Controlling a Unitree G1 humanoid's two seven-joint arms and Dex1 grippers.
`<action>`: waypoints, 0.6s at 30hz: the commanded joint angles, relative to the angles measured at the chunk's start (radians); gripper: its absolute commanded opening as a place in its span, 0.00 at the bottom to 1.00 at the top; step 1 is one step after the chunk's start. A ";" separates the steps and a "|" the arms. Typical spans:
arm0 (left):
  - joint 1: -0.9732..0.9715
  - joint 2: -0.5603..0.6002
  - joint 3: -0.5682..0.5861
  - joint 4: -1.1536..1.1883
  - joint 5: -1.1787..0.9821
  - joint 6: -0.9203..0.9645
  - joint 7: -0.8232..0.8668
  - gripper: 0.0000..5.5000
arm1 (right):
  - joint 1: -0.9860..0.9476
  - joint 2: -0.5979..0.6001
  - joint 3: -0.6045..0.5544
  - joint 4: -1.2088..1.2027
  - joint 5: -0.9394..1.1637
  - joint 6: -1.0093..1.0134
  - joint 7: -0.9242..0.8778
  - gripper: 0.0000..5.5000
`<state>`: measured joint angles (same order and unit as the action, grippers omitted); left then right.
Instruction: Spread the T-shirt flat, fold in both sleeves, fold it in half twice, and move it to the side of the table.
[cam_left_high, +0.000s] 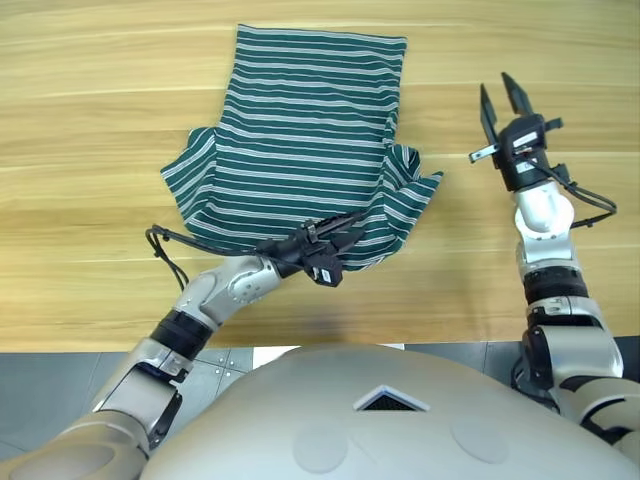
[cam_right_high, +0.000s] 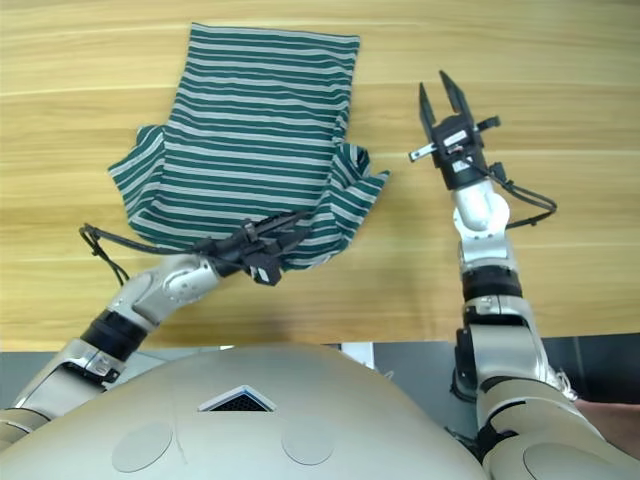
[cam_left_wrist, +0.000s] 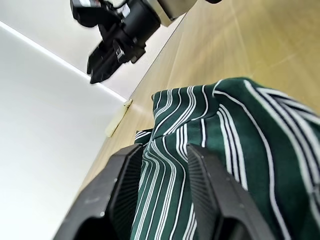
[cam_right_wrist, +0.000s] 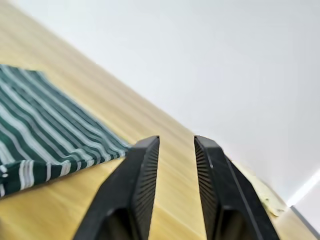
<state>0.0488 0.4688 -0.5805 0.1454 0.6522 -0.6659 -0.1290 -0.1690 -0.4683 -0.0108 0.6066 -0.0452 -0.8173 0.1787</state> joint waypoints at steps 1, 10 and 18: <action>0.052 0.033 -0.046 0.034 0.056 0.027 -0.055 0.30 | 0.052 -0.022 -0.003 -0.102 -0.018 0.015 0.029 0.23; -0.019 -0.112 -0.151 0.034 0.077 -0.012 -0.056 0.30 | -0.079 0.048 0.205 -0.120 -0.320 0.186 0.050 0.23; -0.041 -0.105 -0.055 -0.019 0.071 0.045 0.013 0.30 | 0.053 0.020 0.229 -0.146 -0.358 0.248 0.044 0.23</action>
<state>0.0082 0.3472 -0.6747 0.1464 0.7212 -0.6498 -0.1254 -0.1688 -0.4246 0.2140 0.4863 -0.4064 -0.5868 0.2155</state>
